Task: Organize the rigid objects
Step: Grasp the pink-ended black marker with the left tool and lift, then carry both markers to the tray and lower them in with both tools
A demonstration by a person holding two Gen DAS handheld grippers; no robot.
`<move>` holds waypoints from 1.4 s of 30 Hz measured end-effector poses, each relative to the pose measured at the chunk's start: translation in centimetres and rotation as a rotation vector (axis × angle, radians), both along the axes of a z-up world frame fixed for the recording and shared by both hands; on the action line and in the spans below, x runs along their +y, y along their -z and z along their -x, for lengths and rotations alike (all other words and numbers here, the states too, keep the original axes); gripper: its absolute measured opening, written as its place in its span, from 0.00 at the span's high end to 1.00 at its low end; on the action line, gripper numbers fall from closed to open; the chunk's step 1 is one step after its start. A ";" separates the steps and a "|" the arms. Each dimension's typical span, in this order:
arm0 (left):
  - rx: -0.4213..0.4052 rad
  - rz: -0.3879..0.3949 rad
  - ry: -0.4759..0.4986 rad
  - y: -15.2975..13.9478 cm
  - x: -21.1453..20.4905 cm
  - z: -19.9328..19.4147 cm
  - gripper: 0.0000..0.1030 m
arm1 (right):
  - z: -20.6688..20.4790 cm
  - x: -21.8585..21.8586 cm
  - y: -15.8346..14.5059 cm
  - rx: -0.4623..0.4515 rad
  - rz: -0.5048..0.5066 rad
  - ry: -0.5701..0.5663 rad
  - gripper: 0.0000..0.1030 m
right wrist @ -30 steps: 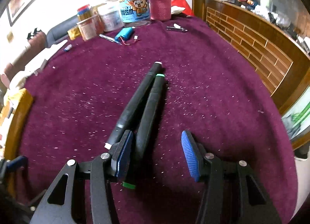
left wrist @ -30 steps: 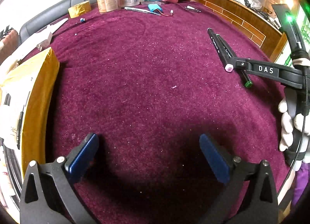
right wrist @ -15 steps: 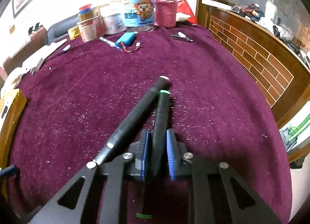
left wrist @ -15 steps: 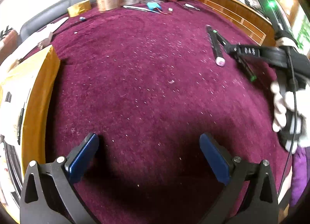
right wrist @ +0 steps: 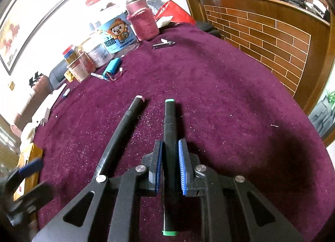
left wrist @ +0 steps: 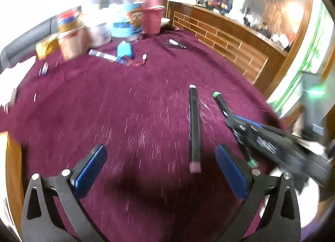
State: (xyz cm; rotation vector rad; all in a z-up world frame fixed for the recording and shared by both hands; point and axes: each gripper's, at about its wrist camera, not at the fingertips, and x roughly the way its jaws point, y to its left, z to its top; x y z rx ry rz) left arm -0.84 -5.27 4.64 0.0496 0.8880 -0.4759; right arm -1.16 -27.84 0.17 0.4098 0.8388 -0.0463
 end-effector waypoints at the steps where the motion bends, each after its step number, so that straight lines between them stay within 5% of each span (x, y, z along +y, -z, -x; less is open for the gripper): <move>1: -0.016 -0.031 0.011 0.3 -1.7 -1.1 0.00 | 0.0 -0.2 0.1 -0.002 -0.012 0.001 0.87; 5: -0.088 -0.180 0.019 2.0 -6.3 -4.0 0.05 | 0.1 -0.8 0.2 -0.009 -0.053 0.004 0.87; 9: -0.036 -0.219 0.000 3.6 -8.3 -6.3 0.06 | 0.1 -1.1 0.3 -0.011 -0.076 0.005 0.87; 11: 0.006 -0.220 0.006 4.4 -8.6 -7.0 0.14 | 0.0 -0.9 0.2 -0.009 -0.063 0.004 0.87; 13: -0.001 -0.201 0.017 4.6 -8.4 -7.0 0.59 | 0.0 -0.9 0.2 -0.010 -0.068 0.004 0.87; 15: -0.027 -0.193 0.078 4.3 -8.9 -6.2 0.88 | 0.0 -0.9 0.2 -0.011 -0.072 0.005 0.87; 18: -0.045 -0.218 0.187 3.8 -10.5 -4.9 0.89 | 0.1 -0.9 0.3 -0.013 -0.071 0.005 0.87; 23: -0.046 -0.214 0.193 3.7 -10.3 -4.6 0.89 | 0.2 -1.0 0.3 -0.019 -0.073 0.006 0.87; 32: -0.033 0.007 0.126 0.6 -3.9 -2.3 0.89 | 0.1 -1.1 0.4 -0.028 -0.082 0.010 0.87; 42: -0.060 0.228 -0.010 -3.1 8.4 4.2 0.88 | 0.1 -0.9 0.4 -0.030 -0.072 0.014 0.87</move>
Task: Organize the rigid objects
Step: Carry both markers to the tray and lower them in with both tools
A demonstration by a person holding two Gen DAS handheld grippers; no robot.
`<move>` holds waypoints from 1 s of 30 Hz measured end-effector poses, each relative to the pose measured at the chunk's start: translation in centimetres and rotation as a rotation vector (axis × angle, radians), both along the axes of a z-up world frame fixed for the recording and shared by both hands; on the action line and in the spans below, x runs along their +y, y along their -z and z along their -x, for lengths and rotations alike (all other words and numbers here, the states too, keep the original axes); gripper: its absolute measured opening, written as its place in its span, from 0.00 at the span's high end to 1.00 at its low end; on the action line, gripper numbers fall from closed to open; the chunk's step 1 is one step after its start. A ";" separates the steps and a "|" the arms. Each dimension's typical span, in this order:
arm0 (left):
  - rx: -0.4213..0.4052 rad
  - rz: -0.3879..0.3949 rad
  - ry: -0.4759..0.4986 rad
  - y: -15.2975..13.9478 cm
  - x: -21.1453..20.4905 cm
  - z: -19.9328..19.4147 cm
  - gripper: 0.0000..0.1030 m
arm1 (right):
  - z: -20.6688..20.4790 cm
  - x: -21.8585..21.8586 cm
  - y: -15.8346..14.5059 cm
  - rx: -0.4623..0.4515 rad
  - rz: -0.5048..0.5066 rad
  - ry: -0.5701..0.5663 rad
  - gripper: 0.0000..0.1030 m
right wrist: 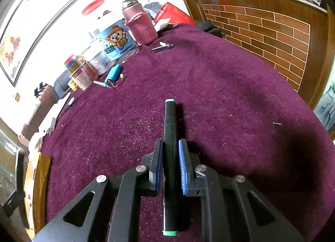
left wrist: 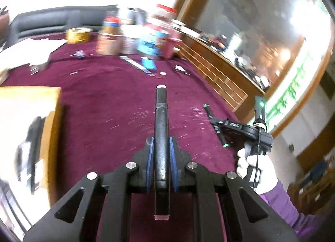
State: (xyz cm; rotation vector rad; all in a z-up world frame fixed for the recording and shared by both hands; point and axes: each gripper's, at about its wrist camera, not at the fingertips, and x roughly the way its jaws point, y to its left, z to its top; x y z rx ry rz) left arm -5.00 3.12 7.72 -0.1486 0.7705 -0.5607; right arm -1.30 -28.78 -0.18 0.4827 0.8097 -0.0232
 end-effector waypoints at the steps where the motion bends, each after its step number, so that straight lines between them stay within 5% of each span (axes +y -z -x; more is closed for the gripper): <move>1: 0.004 0.013 -0.023 -0.1 1.3 0.5 0.88 | 0.0 0.1 0.0 0.002 0.007 -0.001 0.87; 11: 0.018 0.107 -0.322 0.7 15.8 5.7 0.88 | 1.9 5.0 -3.2 -0.018 -0.042 -0.170 0.87; 20: 0.043 0.145 -0.539 3.1 24.1 8.5 0.88 | 3.1 17.2 -6.6 -0.040 -0.132 -0.491 0.87; 30: 0.102 0.167 -0.657 5.9 28.9 9.4 0.88 | 4.3 30.7 -5.8 0.051 -0.156 -0.794 0.87</move>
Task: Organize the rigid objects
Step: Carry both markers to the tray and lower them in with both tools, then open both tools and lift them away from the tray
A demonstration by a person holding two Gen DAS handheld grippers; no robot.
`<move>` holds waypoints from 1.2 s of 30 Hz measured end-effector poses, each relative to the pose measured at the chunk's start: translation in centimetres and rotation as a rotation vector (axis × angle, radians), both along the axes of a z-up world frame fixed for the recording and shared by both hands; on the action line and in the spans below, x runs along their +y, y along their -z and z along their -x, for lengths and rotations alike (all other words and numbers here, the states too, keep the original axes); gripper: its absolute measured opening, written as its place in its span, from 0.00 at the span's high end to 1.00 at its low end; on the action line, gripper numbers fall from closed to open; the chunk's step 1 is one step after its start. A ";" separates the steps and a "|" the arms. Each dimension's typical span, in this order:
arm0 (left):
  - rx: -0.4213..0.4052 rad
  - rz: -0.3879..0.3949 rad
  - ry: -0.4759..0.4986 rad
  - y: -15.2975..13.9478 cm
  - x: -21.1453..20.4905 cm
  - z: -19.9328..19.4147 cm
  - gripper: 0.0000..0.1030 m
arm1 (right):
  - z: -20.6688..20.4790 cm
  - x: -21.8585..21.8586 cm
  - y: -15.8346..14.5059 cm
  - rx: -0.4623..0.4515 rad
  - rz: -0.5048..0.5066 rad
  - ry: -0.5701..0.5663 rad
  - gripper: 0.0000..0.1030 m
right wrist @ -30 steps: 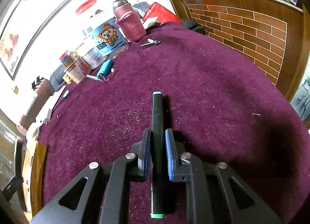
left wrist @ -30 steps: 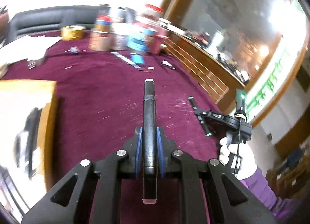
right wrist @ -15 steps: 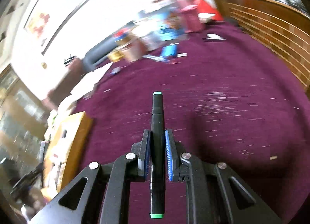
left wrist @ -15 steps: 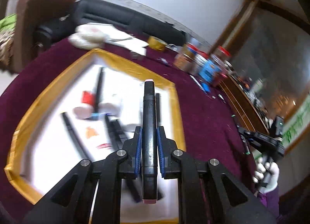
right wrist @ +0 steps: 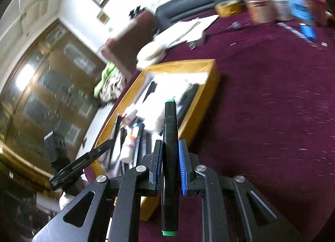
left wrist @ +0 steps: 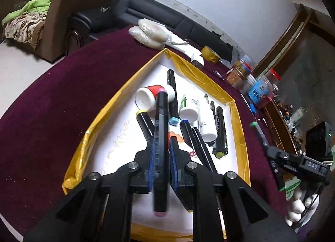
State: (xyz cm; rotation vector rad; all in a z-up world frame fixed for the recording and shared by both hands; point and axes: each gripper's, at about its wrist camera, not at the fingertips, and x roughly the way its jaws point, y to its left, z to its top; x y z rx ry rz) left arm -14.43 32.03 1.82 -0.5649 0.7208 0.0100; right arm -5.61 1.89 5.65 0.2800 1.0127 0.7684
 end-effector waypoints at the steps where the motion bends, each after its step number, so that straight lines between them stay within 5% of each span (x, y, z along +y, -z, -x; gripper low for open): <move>1: 0.006 -0.005 -0.009 0.2 0.3 0.1 0.88 | 0.1 1.4 0.4 0.004 0.019 -0.023 0.87; 15: -0.031 -0.122 0.018 -0.6 -0.1 0.5 0.74 | 1.0 9.8 2.2 -0.018 0.197 -0.151 0.87; 20: -0.031 -0.110 0.030 -0.5 -0.2 0.2 0.73 | 0.6 12.1 3.1 -0.006 0.267 -0.197 0.87; 27: -0.024 -0.105 0.033 -0.5 -0.5 0.4 0.63 | -2.3 11.7 3.6 -0.006 0.308 -0.104 0.87; 32: -0.035 -0.136 0.019 -1.4 -0.9 0.6 0.50 | -1.5 10.7 3.0 0.031 0.243 -0.106 0.85; 35: -0.066 -0.201 -0.017 -2.9 -1.3 1.0 0.47 | -0.8 9.3 1.5 -0.045 0.227 -0.064 0.80; 36: -0.092 -0.231 -0.041 -3.8 -1.3 1.4 0.40 | -0.5 8.8 0.9 -0.077 0.227 -0.048 0.79</move>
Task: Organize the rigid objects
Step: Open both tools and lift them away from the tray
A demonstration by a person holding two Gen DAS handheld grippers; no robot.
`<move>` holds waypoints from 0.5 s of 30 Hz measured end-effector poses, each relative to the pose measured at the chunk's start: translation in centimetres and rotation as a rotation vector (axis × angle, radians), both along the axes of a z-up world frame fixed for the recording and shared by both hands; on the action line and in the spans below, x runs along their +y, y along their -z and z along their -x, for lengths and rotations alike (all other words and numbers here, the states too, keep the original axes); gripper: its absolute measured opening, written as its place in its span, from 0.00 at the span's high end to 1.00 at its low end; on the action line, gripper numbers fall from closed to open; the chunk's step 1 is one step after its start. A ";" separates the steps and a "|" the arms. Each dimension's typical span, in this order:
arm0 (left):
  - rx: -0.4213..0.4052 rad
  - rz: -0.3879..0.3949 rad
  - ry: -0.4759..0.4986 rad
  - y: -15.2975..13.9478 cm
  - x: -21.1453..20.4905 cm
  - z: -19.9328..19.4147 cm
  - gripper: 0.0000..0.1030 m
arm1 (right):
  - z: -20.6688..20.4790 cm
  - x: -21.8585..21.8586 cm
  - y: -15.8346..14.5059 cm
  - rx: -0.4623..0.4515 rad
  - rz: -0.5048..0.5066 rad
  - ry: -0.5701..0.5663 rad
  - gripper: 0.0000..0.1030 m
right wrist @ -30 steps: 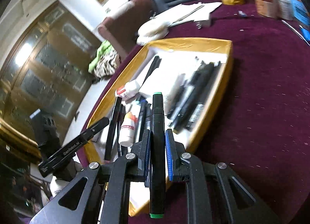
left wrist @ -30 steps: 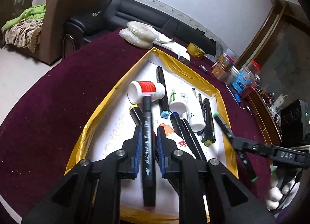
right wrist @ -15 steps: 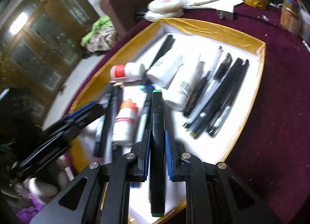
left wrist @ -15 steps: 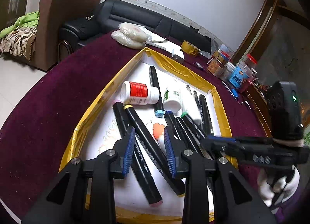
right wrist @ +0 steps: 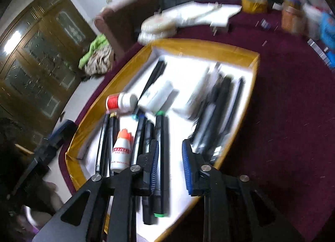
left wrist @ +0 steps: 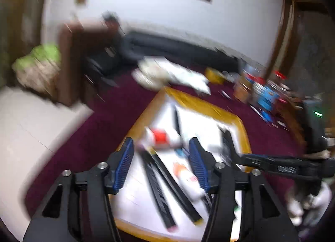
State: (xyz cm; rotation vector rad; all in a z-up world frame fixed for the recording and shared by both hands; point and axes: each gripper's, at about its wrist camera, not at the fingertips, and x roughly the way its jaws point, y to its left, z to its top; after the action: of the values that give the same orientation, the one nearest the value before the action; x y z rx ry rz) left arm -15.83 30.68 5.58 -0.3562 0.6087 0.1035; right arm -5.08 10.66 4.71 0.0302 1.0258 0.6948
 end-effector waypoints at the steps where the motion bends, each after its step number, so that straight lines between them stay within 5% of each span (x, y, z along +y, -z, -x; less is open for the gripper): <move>1: -0.021 -0.027 -0.023 -0.6 0.0 0.3 0.28 | 0.6 -0.9 -0.9 -0.062 0.003 0.022 0.79; 4: -0.118 -0.235 -0.217 -3.9 -1.2 2.6 0.04 | 2.9 -2.8 -3.1 -0.263 0.021 0.079 0.70; 5: -0.161 -0.287 -0.279 -4.9 -1.8 3.6 0.00 | 4.1 -3.2 -3.8 -0.355 0.040 0.101 0.54; 6: -0.213 -0.316 -0.320 -5.7 -2.3 4.6 0.00 | 5.0 -3.5 -4.1 -0.417 0.050 0.118 0.30; 8: -0.363 -0.319 -0.344 -7.4 -3.5 6.8 0.00 | 6.4 -3.8 -4.4 -0.506 0.043 0.152 0.15; 9: -0.425 -0.289 -0.310 -8.1 -4.0 7.2 0.00 | 6.7 -4.0 -4.4 -0.520 0.032 0.162 0.15; 13: -0.314 -0.175 -0.098 -8.9 -4.7 3.0 0.00 | 7.4 -4.3 -3.9 -0.496 0.040 0.147 0.15; 15: -0.209 -0.224 -0.136 -8.3 -6.1 1.1 0.00 | 8.0 -4.7 -3.5 -0.516 0.058 0.153 0.15</move>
State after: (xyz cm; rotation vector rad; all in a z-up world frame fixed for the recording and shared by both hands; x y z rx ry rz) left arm -16.90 24.62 13.93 -0.1878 0.3612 0.2596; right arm -13.10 5.99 8.24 -0.1158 0.5401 0.4956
